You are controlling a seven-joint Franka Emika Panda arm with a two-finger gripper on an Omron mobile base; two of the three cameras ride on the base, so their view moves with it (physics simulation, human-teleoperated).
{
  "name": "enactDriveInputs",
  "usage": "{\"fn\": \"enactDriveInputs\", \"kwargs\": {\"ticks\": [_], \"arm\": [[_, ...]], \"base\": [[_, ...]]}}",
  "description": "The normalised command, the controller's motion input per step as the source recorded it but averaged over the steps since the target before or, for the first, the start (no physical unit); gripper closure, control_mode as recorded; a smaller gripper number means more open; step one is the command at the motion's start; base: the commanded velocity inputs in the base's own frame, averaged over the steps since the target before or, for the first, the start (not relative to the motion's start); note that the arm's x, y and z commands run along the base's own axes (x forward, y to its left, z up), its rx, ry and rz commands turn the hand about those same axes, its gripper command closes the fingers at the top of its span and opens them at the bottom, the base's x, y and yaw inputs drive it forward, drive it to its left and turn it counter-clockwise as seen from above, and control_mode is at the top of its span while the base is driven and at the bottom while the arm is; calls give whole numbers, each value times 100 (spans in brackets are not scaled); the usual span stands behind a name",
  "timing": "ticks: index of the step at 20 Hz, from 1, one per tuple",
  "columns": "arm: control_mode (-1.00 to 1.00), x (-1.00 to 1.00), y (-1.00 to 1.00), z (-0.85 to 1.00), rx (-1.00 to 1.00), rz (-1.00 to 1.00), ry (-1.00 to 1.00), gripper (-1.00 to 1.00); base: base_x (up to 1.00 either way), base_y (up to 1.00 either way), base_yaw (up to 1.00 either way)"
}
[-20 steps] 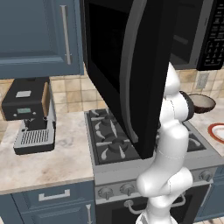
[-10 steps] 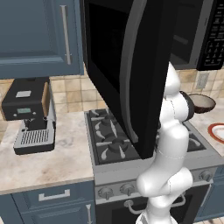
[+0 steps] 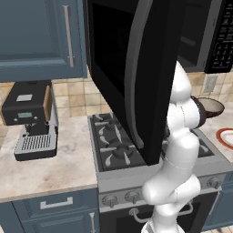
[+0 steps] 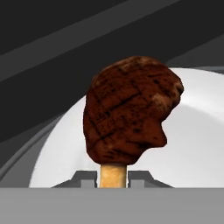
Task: Pick the steak from the microwave and place it on plate located on the counter.
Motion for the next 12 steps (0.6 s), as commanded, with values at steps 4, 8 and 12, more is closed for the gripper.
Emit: {"fn": "enactDriveInputs", "kwargs": {"ticks": [4, 8, 12], "arm": [[-100, -62, -8, -2, 0, 11, -2, 100], [-100, -45, -11, -23, 0, 10, 0, 100], [-100, -41, -19, -32, 0, 10, 0, 100]], "base": [[0, 0, 0], [0, 0, 0], [0, 0, 0]]}}
